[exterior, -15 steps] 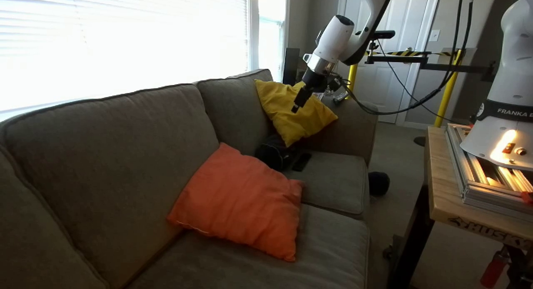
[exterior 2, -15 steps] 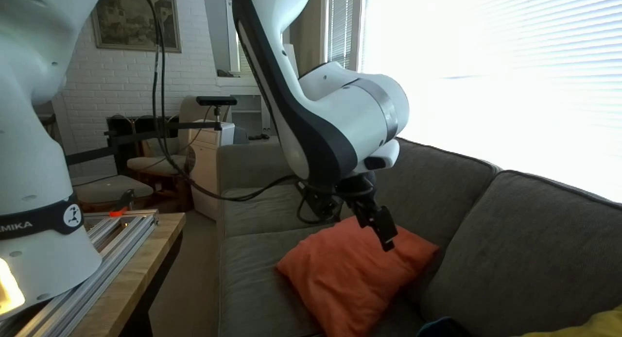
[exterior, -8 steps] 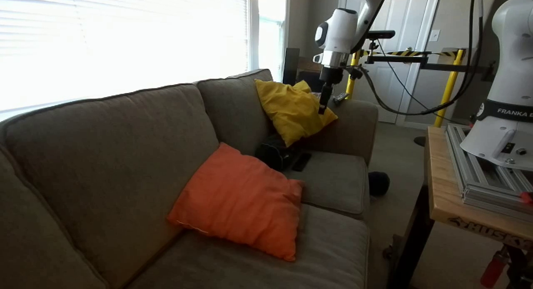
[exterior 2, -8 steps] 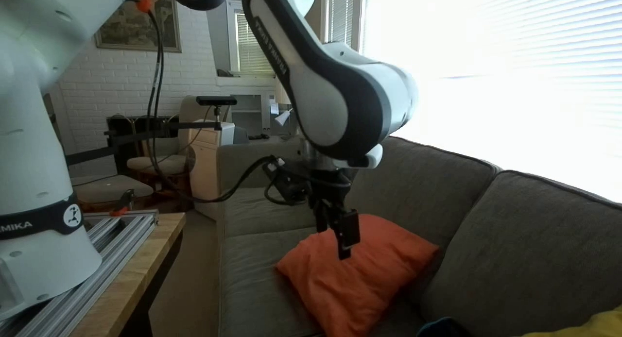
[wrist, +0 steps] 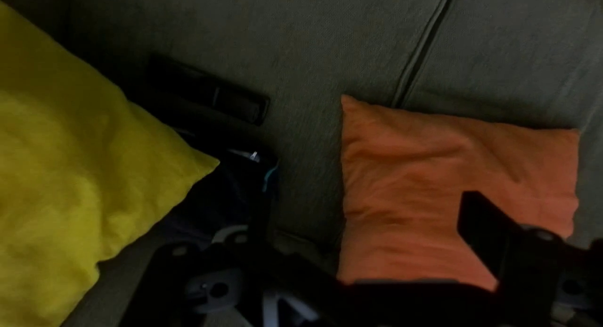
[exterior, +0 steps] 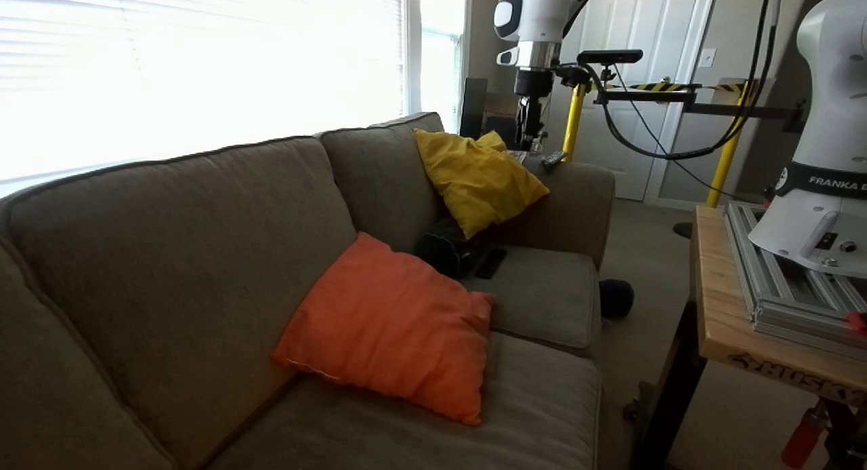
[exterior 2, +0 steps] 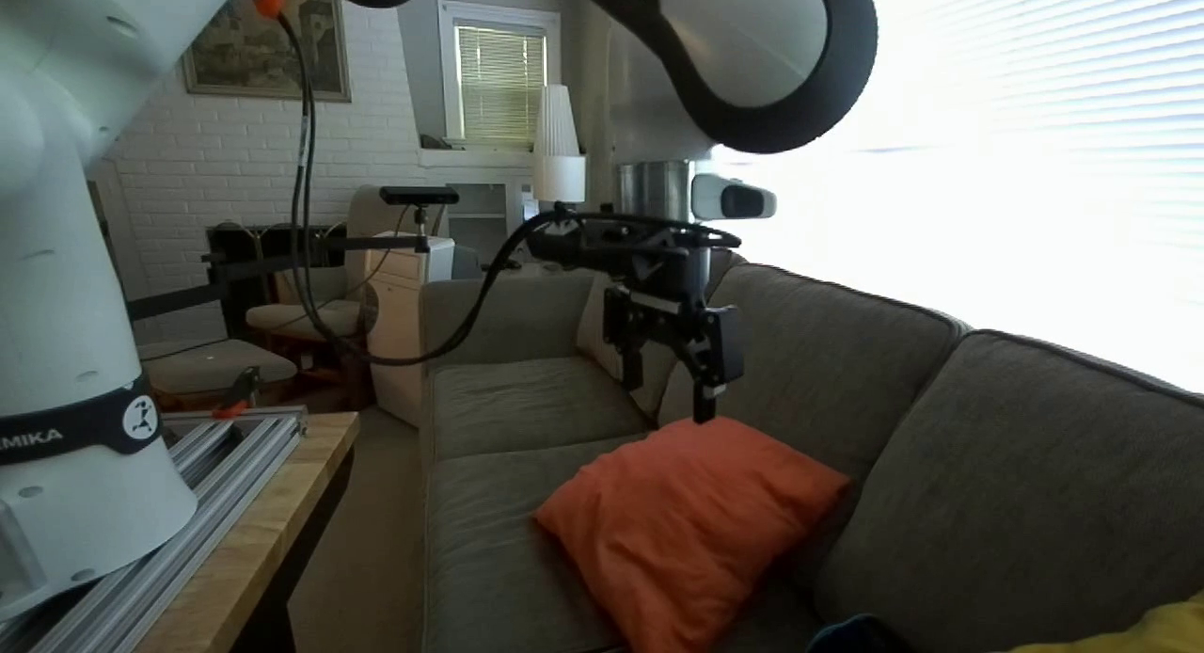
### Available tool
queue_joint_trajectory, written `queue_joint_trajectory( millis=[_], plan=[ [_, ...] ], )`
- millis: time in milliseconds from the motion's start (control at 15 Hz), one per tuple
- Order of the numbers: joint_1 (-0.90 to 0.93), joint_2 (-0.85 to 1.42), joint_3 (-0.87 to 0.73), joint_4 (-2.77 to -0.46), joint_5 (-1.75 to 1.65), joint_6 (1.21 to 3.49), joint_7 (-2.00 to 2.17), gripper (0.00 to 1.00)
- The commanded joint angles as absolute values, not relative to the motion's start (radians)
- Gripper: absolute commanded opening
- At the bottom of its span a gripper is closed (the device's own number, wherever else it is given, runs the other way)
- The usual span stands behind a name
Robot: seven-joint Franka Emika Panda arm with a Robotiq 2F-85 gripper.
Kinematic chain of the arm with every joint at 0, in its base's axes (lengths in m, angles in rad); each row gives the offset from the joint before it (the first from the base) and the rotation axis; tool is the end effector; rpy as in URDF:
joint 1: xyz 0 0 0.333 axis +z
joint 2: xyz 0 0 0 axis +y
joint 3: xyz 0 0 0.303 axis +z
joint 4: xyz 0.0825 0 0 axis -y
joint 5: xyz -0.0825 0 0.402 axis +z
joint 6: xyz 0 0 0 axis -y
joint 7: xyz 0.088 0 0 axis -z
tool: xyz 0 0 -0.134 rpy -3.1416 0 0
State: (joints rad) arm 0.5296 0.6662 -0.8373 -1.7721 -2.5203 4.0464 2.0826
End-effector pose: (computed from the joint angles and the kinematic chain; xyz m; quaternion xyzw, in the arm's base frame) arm 0.5063 -0.0449 0.2280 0.9692 0.2437 0.0332 0.0155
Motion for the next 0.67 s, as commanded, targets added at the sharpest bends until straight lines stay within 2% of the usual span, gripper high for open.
queue_joint_trajectory(
  millis=[0,400,467,600],
  plan=[
    [0.521,0.556,-0.818,-1.774,-2.519,3.986,2.119,1.00],
    [0.395,0.424,-0.717,-1.763,-2.504,3.888,2.209,1.00],
    [0.452,0.474,-0.768,-1.756,-2.515,3.919,2.192,1.00],
    [0.438,0.463,-0.766,-1.756,-2.515,3.916,2.190,1.00]
  ],
)
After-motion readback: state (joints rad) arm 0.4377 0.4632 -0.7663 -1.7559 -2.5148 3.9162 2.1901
